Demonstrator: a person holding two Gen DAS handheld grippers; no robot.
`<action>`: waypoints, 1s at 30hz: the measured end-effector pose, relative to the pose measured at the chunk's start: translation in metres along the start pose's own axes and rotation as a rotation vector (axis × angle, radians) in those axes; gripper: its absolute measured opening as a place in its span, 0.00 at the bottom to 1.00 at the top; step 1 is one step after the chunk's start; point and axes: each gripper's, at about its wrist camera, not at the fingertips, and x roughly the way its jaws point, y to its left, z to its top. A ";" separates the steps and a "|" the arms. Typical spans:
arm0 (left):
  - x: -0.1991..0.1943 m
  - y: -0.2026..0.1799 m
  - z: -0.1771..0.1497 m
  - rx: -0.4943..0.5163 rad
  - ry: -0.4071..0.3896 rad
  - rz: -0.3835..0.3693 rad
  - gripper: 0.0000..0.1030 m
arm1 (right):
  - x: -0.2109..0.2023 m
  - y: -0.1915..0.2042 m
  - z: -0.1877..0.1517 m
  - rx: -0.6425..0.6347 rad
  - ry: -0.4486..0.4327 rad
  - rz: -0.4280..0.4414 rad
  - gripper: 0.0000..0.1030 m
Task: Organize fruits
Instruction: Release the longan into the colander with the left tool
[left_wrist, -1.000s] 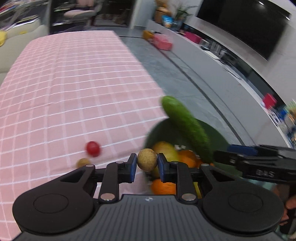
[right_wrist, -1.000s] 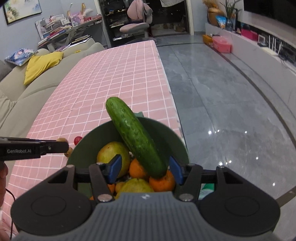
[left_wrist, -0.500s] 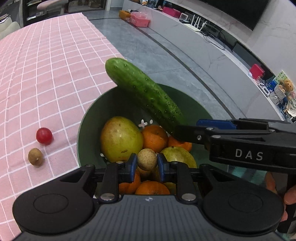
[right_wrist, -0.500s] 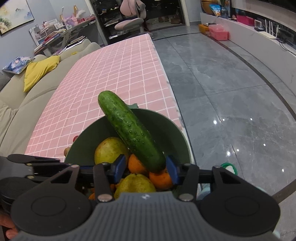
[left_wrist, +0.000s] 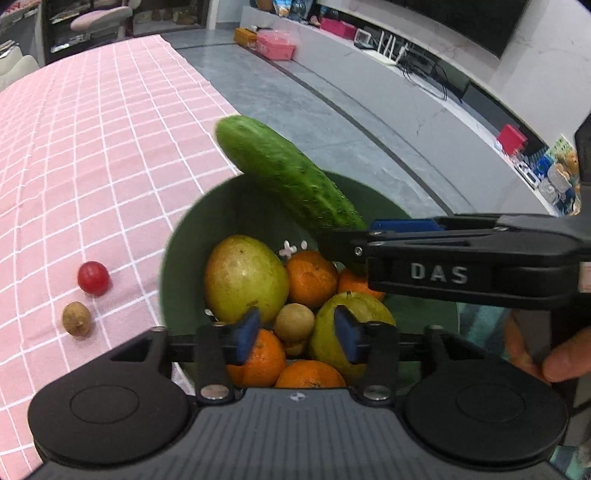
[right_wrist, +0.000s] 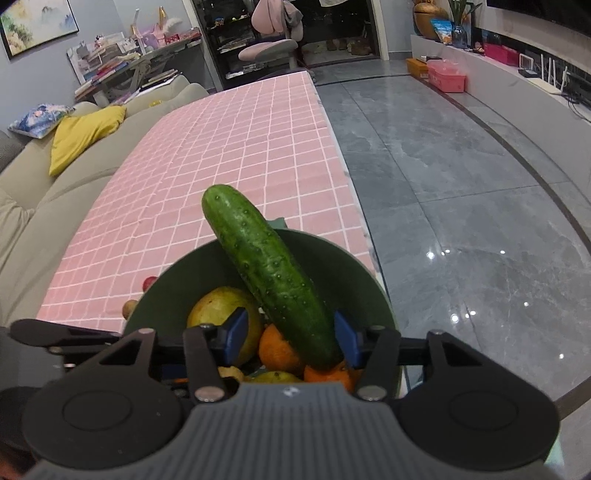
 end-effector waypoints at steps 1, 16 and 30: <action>-0.001 0.001 0.000 -0.001 0.000 0.002 0.54 | 0.002 0.000 0.001 0.001 0.002 -0.007 0.49; -0.023 0.022 -0.009 -0.028 -0.018 0.038 0.54 | -0.003 0.016 -0.004 -0.170 0.046 -0.171 0.37; -0.048 0.018 -0.008 -0.015 -0.067 0.047 0.54 | -0.014 0.016 -0.007 -0.179 0.055 -0.207 0.34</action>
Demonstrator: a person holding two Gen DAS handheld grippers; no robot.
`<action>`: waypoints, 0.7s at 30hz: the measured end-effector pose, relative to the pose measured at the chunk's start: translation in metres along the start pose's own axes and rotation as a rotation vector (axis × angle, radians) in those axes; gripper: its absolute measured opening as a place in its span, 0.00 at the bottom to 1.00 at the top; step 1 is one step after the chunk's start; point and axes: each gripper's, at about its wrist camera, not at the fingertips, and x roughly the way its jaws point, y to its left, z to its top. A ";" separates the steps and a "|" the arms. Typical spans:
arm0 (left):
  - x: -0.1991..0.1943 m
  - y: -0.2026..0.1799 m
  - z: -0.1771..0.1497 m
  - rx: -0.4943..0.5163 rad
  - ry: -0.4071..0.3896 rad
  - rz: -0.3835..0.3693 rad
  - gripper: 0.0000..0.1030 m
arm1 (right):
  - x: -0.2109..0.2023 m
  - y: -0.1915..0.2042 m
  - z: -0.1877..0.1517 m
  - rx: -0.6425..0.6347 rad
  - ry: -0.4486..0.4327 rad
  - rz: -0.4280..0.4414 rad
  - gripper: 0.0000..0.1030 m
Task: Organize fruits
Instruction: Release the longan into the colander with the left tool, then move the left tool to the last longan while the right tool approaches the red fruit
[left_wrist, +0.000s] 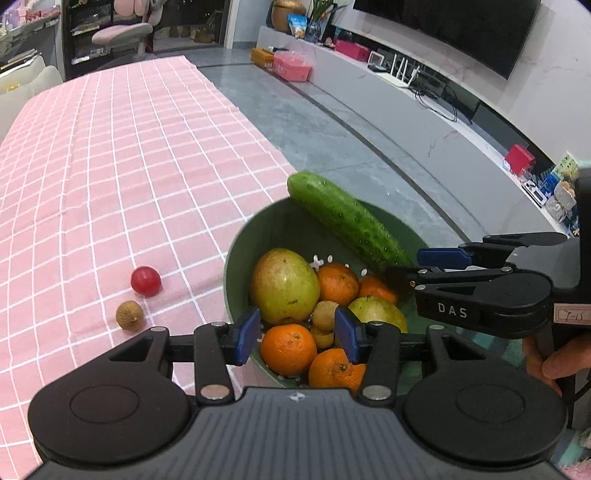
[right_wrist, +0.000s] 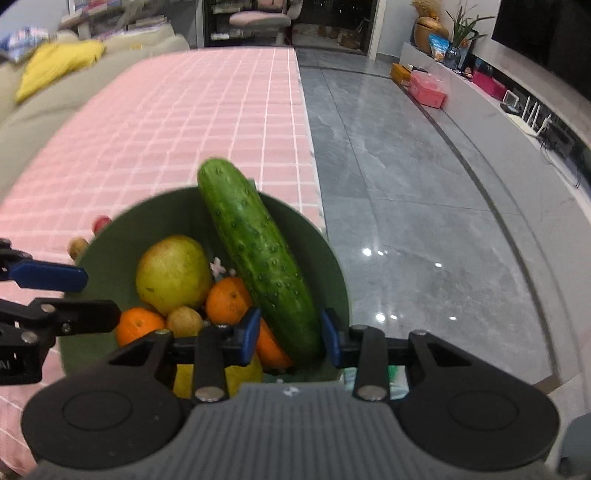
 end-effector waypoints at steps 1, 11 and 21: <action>-0.002 0.000 0.000 0.002 -0.005 0.005 0.54 | -0.003 0.001 0.000 -0.002 -0.012 0.005 0.35; -0.045 0.023 -0.008 -0.013 -0.104 0.084 0.54 | -0.048 0.031 0.000 -0.073 -0.182 0.148 0.48; -0.071 0.073 -0.026 -0.097 -0.133 0.177 0.54 | -0.059 0.079 0.010 -0.140 -0.193 0.281 0.48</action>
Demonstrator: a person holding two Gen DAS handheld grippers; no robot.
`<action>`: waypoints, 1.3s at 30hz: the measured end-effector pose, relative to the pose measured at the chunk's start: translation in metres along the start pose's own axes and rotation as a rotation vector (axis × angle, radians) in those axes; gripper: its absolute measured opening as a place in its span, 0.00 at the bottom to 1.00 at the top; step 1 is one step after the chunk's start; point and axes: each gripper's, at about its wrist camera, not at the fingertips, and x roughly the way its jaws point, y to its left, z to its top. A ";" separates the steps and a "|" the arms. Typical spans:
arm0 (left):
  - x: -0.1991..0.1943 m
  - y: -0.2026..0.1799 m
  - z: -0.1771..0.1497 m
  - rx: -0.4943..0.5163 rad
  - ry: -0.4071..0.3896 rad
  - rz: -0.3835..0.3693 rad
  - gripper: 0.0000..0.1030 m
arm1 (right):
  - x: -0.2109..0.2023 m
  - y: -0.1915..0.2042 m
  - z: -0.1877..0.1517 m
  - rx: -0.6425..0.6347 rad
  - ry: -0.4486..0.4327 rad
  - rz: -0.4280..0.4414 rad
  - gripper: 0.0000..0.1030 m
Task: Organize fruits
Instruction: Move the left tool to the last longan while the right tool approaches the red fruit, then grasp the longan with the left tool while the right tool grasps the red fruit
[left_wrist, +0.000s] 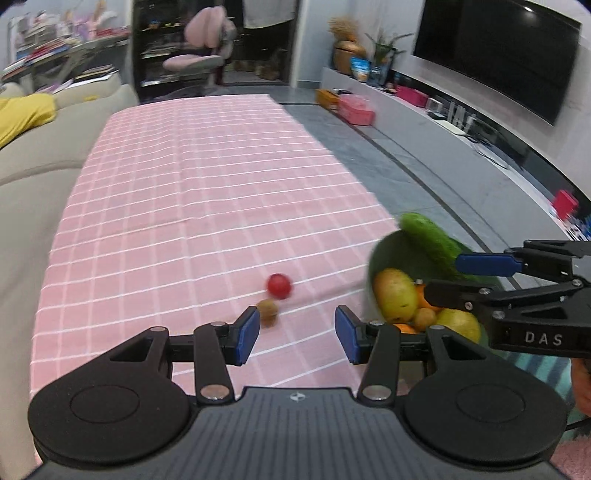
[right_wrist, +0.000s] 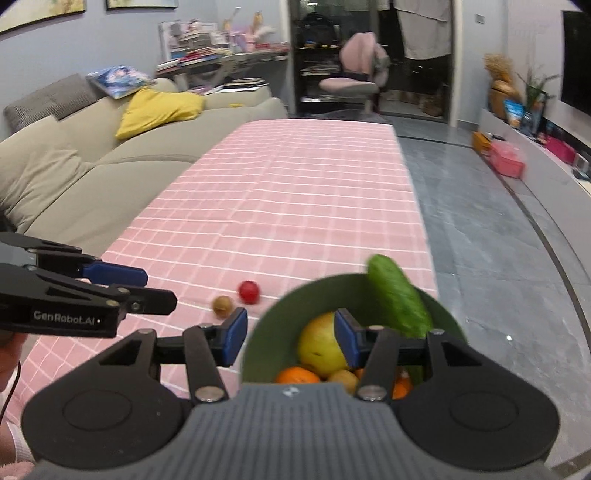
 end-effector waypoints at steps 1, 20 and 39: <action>0.000 0.005 -0.001 -0.012 0.002 0.009 0.54 | 0.003 0.003 0.000 -0.013 0.006 0.007 0.48; 0.075 0.024 -0.005 -0.132 0.082 0.004 0.49 | 0.087 0.016 0.043 -0.068 0.099 0.090 0.30; 0.124 0.032 -0.007 -0.196 0.167 0.028 0.33 | 0.159 0.003 0.046 -0.061 0.198 0.104 0.26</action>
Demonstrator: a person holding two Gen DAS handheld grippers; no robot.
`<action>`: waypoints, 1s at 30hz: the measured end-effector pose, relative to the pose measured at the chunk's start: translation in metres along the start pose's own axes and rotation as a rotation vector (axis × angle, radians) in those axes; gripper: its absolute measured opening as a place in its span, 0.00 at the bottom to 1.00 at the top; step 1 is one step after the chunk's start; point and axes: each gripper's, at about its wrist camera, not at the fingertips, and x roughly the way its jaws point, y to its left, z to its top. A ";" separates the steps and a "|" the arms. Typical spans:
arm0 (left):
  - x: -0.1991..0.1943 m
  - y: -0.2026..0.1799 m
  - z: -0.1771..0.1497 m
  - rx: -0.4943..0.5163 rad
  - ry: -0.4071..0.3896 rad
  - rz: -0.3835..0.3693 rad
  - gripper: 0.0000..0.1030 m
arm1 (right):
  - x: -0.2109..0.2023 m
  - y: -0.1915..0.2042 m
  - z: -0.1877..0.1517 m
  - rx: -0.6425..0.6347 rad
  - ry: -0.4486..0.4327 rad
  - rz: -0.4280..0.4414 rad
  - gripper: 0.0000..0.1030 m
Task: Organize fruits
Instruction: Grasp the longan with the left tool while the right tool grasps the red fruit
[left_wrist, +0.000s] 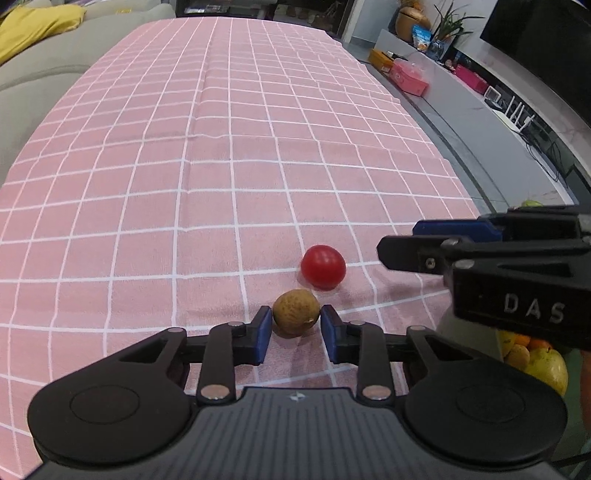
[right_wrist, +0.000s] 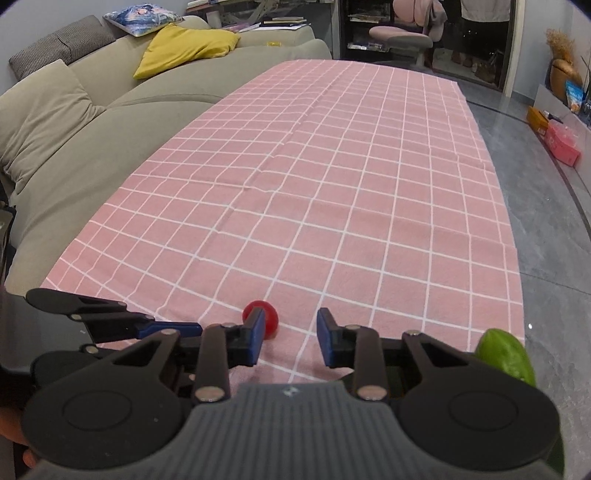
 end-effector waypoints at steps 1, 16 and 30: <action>0.000 0.001 0.000 -0.007 -0.002 -0.005 0.31 | 0.002 0.000 0.000 -0.003 0.004 0.002 0.26; -0.027 0.035 0.007 -0.052 -0.051 0.084 0.30 | 0.036 0.022 0.018 -0.059 0.098 0.019 0.27; -0.046 0.055 0.014 -0.115 -0.092 0.078 0.30 | 0.067 0.030 0.018 -0.034 0.191 -0.006 0.23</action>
